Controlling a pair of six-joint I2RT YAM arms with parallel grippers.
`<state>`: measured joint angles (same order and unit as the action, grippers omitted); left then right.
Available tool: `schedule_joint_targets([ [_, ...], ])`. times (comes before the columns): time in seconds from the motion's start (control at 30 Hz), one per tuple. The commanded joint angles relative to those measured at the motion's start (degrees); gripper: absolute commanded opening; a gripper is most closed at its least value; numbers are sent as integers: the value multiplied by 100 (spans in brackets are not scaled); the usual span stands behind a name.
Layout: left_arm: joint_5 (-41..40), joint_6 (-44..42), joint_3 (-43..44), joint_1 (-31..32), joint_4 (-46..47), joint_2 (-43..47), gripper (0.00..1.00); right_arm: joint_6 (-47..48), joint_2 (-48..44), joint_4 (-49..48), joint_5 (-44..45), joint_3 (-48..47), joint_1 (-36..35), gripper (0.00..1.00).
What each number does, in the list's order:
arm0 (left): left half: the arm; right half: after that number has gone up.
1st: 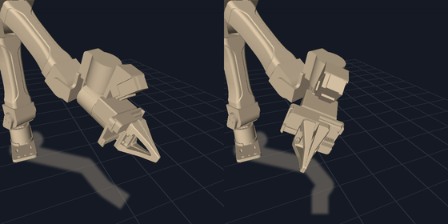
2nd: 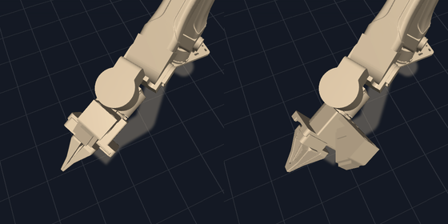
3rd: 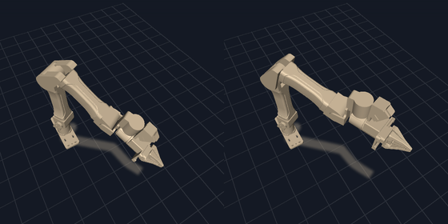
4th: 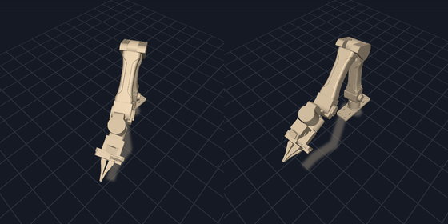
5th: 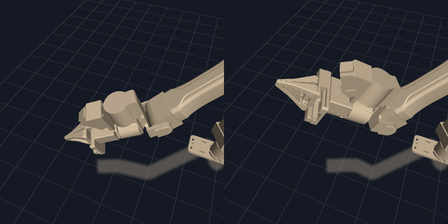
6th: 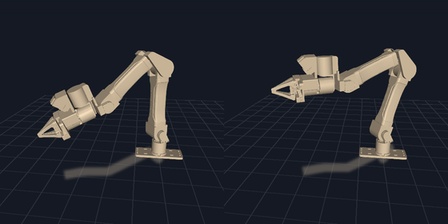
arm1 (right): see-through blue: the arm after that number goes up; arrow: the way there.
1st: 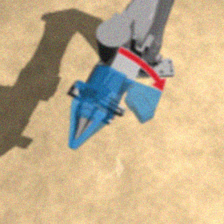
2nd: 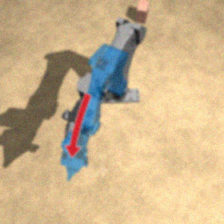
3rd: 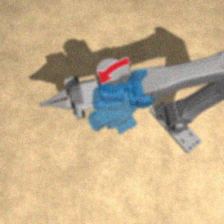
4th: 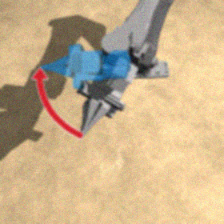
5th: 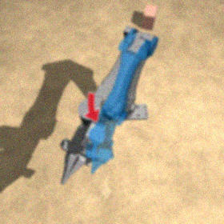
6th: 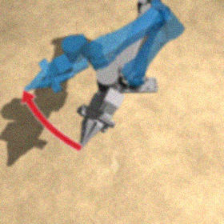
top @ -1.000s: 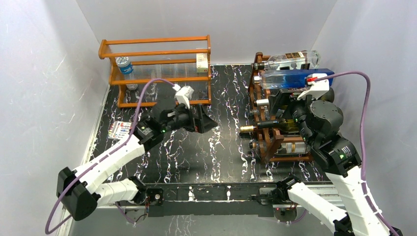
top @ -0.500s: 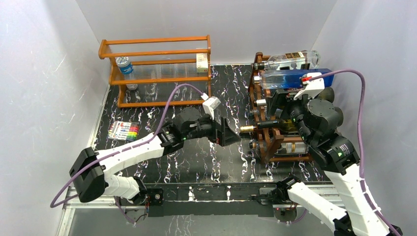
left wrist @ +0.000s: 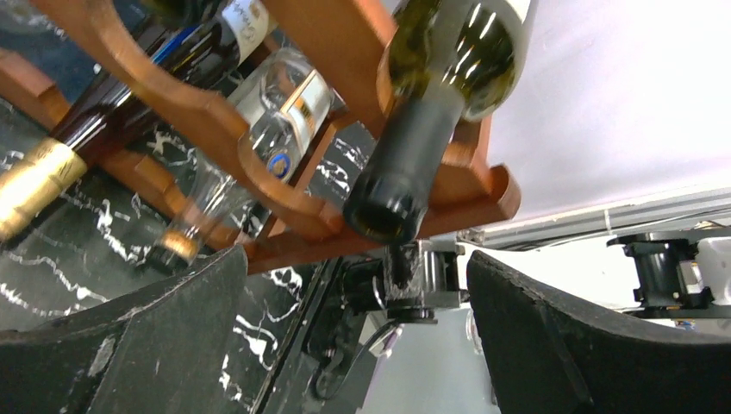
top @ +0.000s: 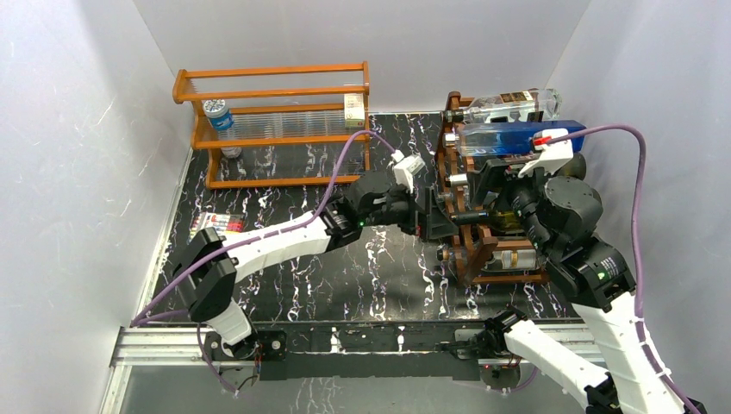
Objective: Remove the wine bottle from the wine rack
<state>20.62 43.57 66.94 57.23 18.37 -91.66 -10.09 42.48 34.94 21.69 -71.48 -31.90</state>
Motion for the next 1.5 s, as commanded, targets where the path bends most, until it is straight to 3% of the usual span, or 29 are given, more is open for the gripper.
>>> schedule_joint_targets([
  [0.0, 279, 189, 484, 8, 205, -174, 98, 86, -90, -116, 23, -262, -18, 98],
  [0.27, 666, 449, 1047, 7, 370, -742, 97, 101, -134, -134, 19, -246, -16, 98],
  [0.5, 916, 705, 1346, 7, 625, -1101, 85, 144, -185, -131, 70, -208, -16, 98],
  [0.67, 1013, 804, 1471, 12, 758, -1245, 71, 173, -211, -132, 98, -188, -18, 98],
  [1.47, 1347, 1277, 1775, 25, 1248, -1634, 34, 199, -249, -194, 42, -102, -20, 98],
])
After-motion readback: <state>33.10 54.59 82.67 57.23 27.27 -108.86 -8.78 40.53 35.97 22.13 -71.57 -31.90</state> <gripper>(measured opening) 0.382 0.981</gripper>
